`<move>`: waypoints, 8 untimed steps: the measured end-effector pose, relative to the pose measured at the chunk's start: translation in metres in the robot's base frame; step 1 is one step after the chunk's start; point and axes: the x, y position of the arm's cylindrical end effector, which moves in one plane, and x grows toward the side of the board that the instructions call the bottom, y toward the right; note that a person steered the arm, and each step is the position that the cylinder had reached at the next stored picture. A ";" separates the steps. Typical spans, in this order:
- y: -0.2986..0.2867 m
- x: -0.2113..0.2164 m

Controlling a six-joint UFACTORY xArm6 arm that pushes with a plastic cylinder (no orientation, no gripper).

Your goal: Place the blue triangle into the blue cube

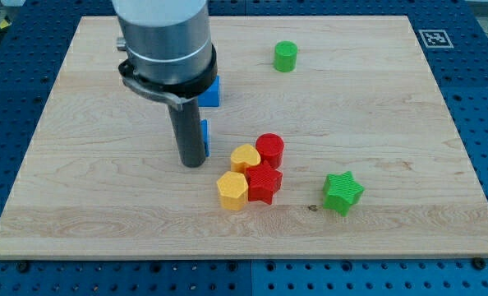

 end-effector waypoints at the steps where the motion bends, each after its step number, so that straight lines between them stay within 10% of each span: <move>1: 0.001 -0.022; 8: 0.037 -0.081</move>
